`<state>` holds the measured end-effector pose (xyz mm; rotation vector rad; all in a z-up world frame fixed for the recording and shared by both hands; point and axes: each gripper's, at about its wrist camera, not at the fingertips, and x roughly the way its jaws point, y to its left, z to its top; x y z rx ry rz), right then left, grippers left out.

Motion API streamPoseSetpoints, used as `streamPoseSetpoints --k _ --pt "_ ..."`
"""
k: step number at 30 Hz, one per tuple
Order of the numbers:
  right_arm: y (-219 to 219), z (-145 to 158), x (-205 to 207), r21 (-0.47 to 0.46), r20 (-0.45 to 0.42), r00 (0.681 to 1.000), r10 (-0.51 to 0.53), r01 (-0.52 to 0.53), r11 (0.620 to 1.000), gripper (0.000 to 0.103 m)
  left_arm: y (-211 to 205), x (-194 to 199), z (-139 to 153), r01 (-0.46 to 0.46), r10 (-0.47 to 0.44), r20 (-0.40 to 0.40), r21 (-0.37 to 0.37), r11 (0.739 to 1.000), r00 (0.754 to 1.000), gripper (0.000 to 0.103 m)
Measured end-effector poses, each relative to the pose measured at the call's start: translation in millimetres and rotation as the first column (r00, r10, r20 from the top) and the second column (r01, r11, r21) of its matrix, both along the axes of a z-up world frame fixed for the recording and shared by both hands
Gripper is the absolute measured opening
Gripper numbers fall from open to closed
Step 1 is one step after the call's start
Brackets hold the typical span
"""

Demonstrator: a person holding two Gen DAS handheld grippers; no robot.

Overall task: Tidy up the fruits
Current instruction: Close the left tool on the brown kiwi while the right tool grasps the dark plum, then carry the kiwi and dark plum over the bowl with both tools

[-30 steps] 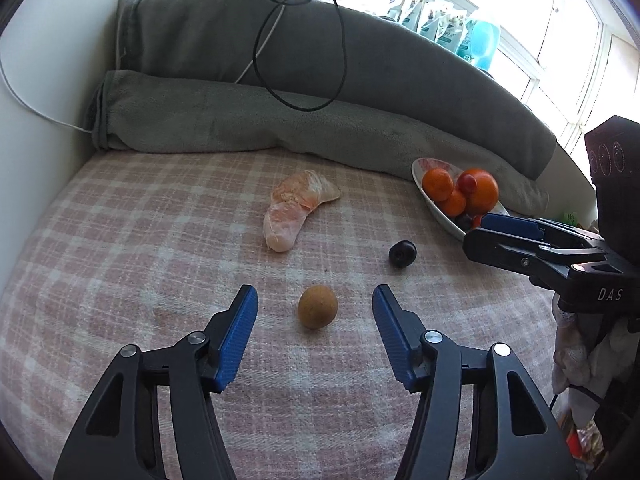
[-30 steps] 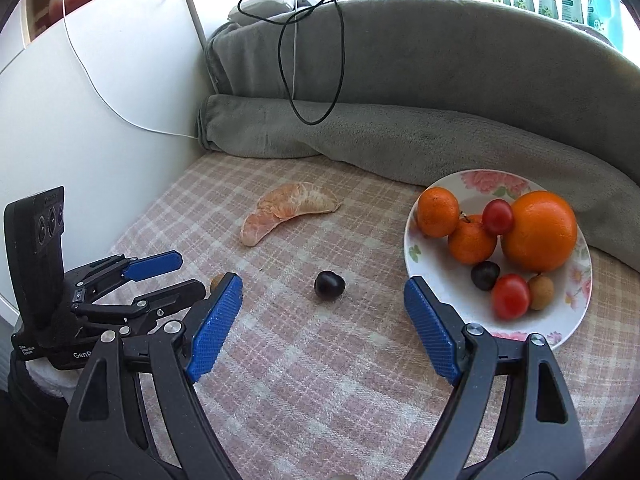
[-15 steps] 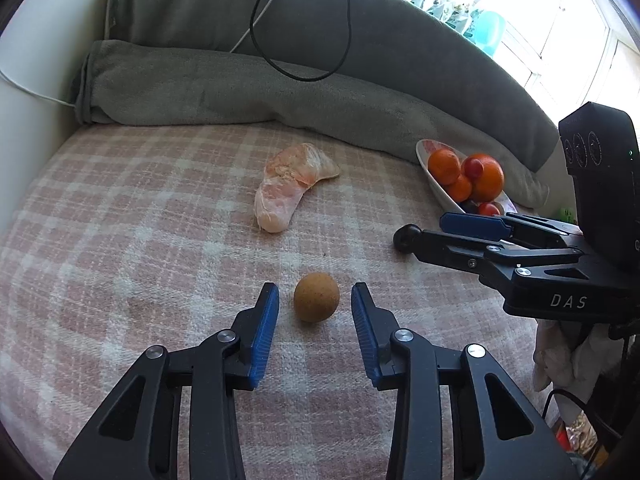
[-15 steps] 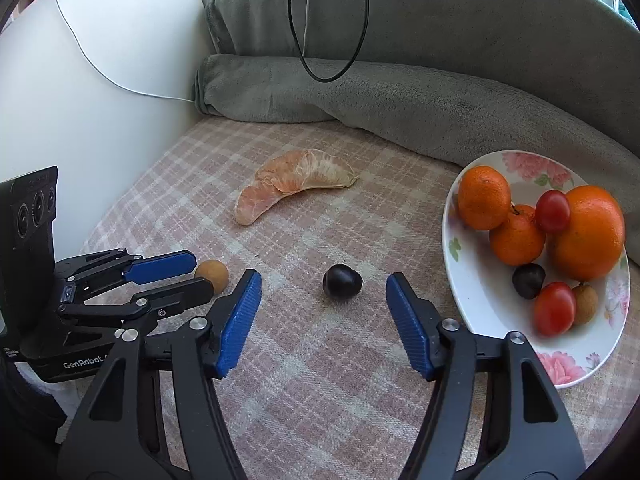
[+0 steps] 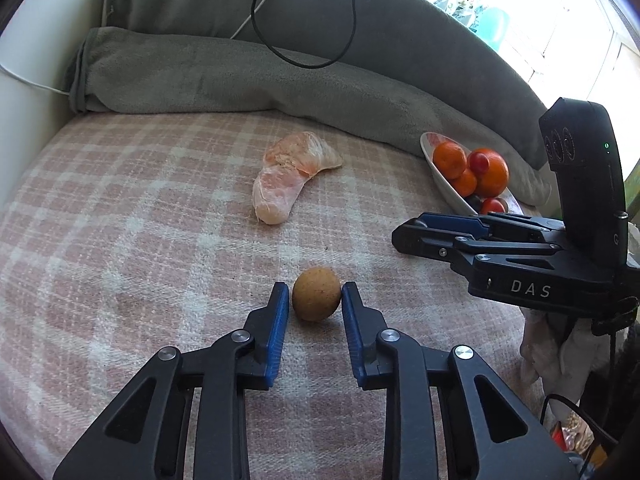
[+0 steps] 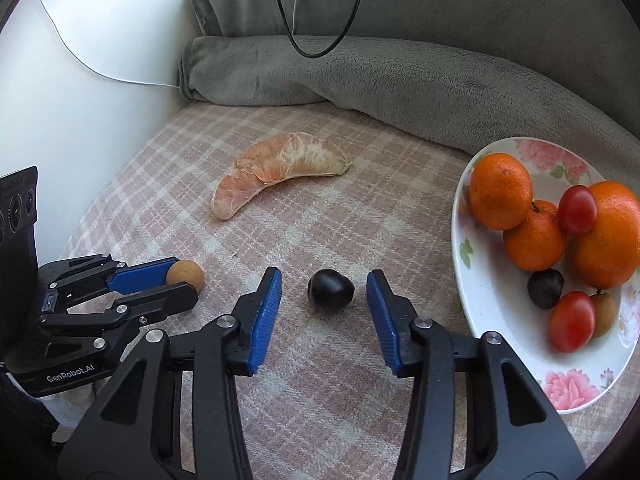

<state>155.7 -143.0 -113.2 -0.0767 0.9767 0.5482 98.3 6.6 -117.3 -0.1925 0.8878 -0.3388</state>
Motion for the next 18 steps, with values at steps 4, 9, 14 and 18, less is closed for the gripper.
streamPoseSetpoints --k 4,9,14,18 --pt "3.1 -1.9 -0.3 -0.012 0.003 1.0 0.006 -0.006 1.0 0.032 0.3 -0.7 0.6 0.001 -0.001 0.003 0.003 1.0 1.0 0.024" --pt "0.3 -1.2 -0.4 -0.002 0.005 1.0 -0.004 0.004 1.0 0.025 0.0 -0.9 1.4 0.0 0.0 0.004 0.005 1.0 1.0 0.023" --pt "-6.2 4.3 -4.8 0.015 0.018 1.0 -0.014 0.013 1.0 0.024 0.5 -2.3 4.5 -0.005 0.005 0.008 0.002 1.0 1.0 0.023" --pt "-16.1 15.8 -10.6 0.051 0.036 0.999 -0.029 0.027 0.998 0.024 -1.3 -4.9 10.9 0.002 -0.002 0.018 -0.008 1.0 1.0 0.023"
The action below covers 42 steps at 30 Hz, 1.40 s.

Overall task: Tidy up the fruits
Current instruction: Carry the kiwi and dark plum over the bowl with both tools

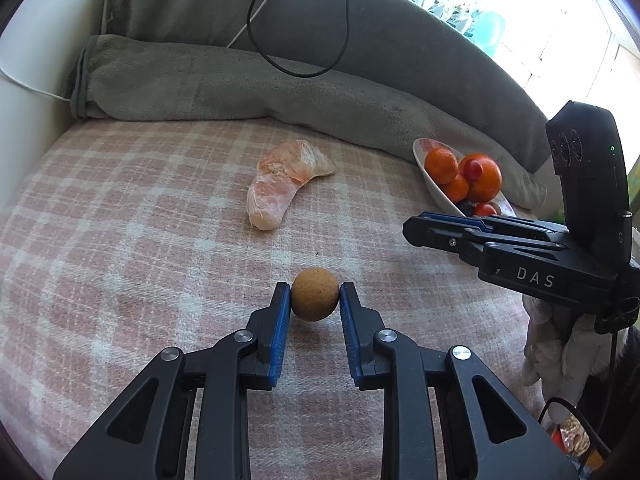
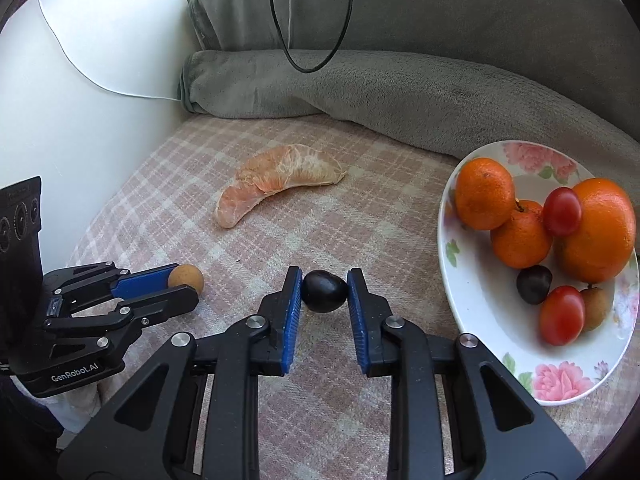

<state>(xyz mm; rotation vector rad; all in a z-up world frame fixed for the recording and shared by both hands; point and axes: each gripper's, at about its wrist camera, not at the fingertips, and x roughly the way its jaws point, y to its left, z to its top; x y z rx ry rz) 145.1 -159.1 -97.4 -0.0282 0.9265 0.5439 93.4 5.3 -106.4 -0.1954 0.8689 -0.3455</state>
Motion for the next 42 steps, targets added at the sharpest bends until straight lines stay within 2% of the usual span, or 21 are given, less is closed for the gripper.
streamPoseSetpoints --k 17,29,42 --pt "-72.7 49.9 -24.5 0.095 0.095 0.988 -0.12 0.111 0.989 0.024 -44.9 1.9 23.7 0.095 -0.094 0.059 -0.006 0.995 0.994 0.023" --pt "-131.8 56.8 -27.2 0.117 0.114 0.963 -0.244 0.231 0.966 0.024 -88.7 13.3 36.2 0.178 -0.177 0.089 0.006 0.984 0.98 0.023" --pt "-149.0 67.8 -8.4 0.12 0.152 0.954 -0.258 0.241 0.963 0.024 -132.7 28.5 45.5 0.26 -0.26 0.112 0.017 0.965 0.959 0.023"
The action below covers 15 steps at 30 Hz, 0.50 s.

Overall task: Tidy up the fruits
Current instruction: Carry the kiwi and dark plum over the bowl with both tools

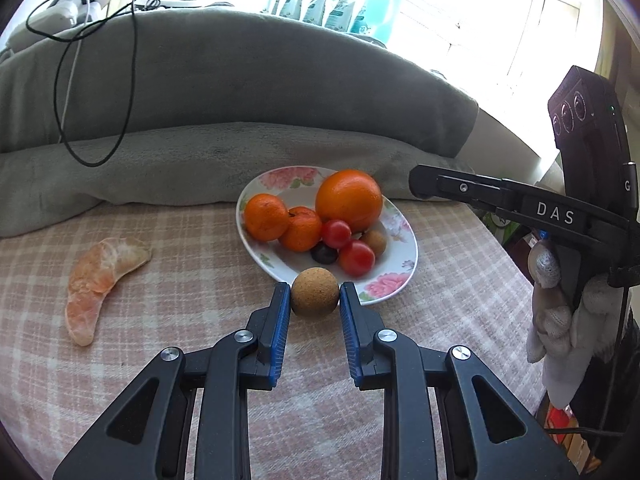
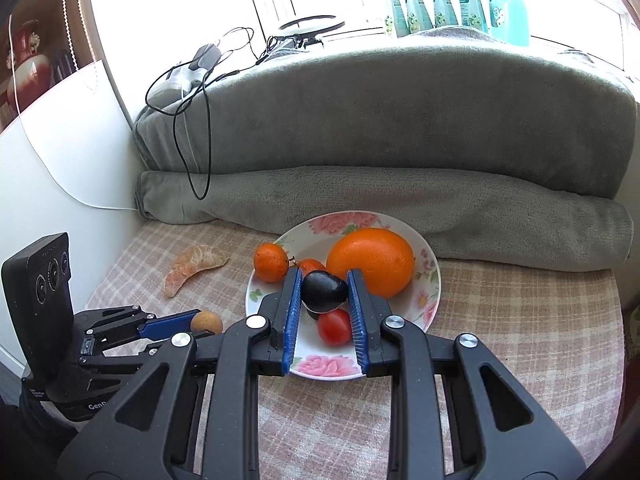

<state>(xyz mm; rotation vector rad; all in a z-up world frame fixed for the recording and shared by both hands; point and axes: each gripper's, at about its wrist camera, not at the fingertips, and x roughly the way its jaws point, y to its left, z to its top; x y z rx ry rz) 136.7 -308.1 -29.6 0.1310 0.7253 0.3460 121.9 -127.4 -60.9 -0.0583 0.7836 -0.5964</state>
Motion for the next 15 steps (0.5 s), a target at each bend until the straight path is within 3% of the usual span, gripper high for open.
streamPoseSetpoints --k 15 --pt "12.6 -1.2 42.9 -0.006 0.008 0.999 0.036 -0.036 0.999 0.024 -18.5 15.2 -2.4 0.028 -0.028 -0.013 0.016 0.999 1.0 0.023"
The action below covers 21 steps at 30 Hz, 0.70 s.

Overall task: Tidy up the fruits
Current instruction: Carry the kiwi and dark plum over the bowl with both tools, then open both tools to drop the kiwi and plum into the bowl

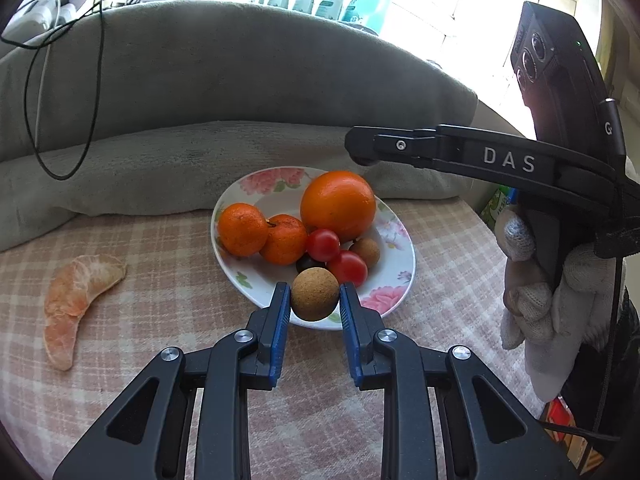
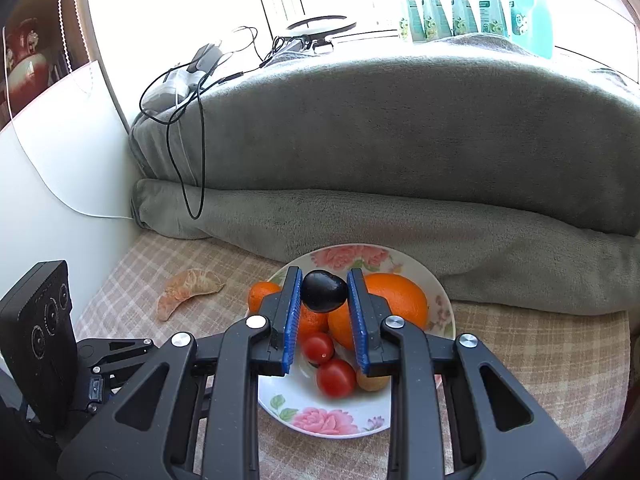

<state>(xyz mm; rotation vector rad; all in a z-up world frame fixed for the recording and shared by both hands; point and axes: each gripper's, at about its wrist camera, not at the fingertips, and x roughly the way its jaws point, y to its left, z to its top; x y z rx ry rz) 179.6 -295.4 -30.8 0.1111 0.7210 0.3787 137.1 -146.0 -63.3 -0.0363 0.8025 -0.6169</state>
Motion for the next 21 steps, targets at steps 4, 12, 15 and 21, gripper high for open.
streamPoseSetpoints --k 4,12,15,21 --pt "3.8 -3.3 9.8 -0.007 -0.007 1.0 0.005 -0.005 1.0 0.024 -2.1 2.9 -0.8 0.001 -0.001 -0.002 0.001 1.0 1.0 0.023" --pt "8.2 -9.5 24.5 -0.018 -0.02 1.0 0.006 -0.006 1.0 0.024 -4.7 5.4 -0.8 0.007 -0.006 -0.004 0.006 1.0 1.0 0.023" --pt "10.4 -12.5 28.1 -0.027 -0.027 1.0 0.011 -0.012 1.0 0.024 -5.5 7.1 -0.9 0.006 -0.006 -0.003 0.008 1.0 1.0 0.023" --pt "13.0 -14.9 30.6 -0.029 -0.034 0.999 0.013 -0.014 0.999 0.024 -7.5 9.1 -1.6 0.008 -0.008 -0.001 0.014 1.0 1.0 0.023"
